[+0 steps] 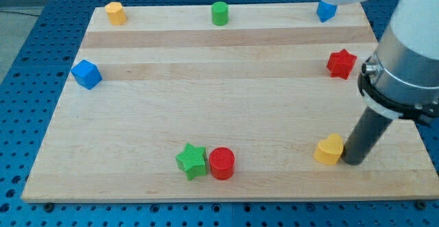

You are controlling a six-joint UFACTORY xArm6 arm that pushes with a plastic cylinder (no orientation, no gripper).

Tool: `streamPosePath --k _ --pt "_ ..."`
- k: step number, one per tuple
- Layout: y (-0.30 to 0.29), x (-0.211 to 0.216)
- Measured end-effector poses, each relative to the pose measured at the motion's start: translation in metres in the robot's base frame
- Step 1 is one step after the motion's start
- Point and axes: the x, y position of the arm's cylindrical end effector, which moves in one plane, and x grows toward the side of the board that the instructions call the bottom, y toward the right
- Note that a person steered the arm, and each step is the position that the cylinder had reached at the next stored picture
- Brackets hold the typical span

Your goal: Place the yellow heart to the right of the red circle

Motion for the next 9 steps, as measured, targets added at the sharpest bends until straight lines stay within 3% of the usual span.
streamPosePath --k 3,7,8,9 --pt "-0.085 -0.016" --pt "-0.142 0.012" --pt "-0.089 -0.005" --pt "0.004 -0.057"
